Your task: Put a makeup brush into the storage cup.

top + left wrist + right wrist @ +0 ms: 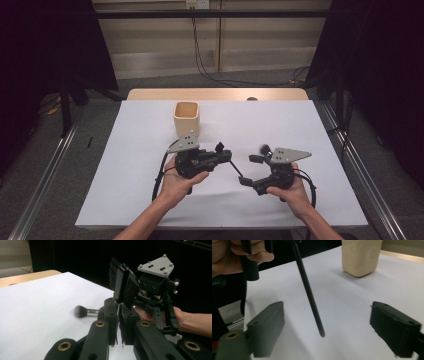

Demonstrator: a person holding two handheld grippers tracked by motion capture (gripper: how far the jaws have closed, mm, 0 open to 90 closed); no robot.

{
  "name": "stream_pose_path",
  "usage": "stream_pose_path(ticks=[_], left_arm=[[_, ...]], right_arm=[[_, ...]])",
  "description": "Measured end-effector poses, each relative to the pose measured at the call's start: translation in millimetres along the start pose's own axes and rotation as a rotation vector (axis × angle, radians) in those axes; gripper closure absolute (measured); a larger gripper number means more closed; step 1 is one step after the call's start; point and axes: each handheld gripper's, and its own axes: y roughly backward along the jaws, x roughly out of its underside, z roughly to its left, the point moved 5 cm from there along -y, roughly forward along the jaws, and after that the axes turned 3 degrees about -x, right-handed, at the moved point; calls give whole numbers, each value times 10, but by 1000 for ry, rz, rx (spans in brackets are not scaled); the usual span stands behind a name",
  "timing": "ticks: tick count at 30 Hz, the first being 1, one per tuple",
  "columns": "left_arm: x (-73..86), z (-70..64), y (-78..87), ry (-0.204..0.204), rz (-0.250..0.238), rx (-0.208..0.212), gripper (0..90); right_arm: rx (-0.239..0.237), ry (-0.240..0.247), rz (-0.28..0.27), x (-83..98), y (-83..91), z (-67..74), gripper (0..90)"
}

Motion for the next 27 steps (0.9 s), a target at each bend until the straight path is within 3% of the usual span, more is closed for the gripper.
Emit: stream_pose_path(ticks=[8,14,17,27], left_arm=[[3,30,39,-2,11,-18,855],[8,58,95,4,14,-34,855],[-1,81,136,7,16,-44,855],[-7,178,292,13,34,-78,855]], right_arm=[[11,-10,-24,-16,46,-10,41],[95,12,-43,-17,73,-17,44],[117,13,-80,-19,104,-31,49],[158,12,-97,24,166,-55,51]])
